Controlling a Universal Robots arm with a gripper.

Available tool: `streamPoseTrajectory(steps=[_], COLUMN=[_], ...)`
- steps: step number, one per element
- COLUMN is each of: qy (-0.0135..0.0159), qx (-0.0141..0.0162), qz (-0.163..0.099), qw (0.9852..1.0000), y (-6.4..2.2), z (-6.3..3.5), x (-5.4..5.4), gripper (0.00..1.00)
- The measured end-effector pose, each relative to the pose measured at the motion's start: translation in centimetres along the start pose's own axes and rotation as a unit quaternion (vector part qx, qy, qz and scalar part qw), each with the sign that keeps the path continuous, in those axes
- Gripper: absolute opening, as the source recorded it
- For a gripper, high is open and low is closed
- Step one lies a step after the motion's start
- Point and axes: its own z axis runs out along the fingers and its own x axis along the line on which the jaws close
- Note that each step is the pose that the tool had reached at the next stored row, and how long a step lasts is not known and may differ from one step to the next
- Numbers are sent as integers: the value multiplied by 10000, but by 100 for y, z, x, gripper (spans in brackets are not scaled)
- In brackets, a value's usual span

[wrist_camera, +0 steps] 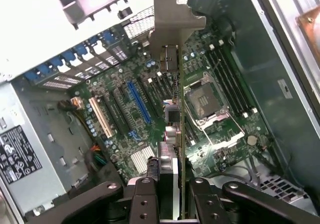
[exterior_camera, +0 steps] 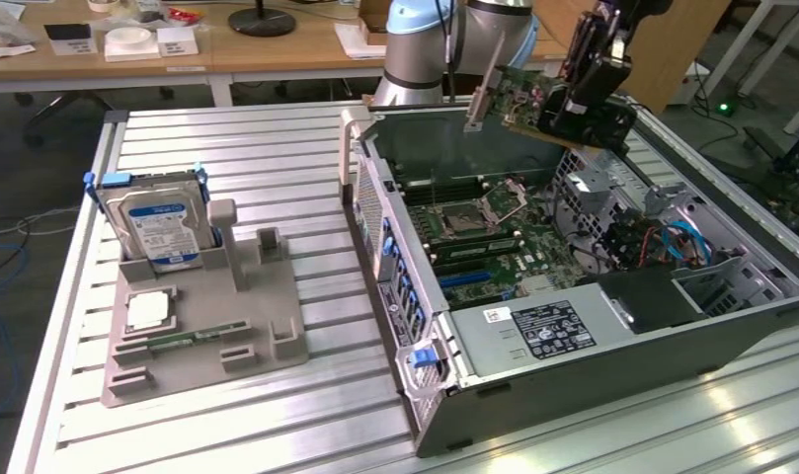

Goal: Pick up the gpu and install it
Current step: 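Insert the gpu into the slot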

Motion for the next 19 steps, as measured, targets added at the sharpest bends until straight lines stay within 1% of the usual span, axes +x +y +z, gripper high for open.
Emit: streamPoseTrajectory(steps=[2,5,9,12,15,17,19], qy=[8,21,39,52,65,74,84], qx=[3,7,14,18,23,26,29], qz=[-148,-359,-651,-883,-1103,-1258,-1420], qw=[9999,9994,9979,9961,9939,9920,9898], y=[0,0,0,0,0,0,0], z=[0,1,1,2,2,2,3], x=[0,0,0,0,0,0,0], gripper=[28,28,28,28,28,28,28])
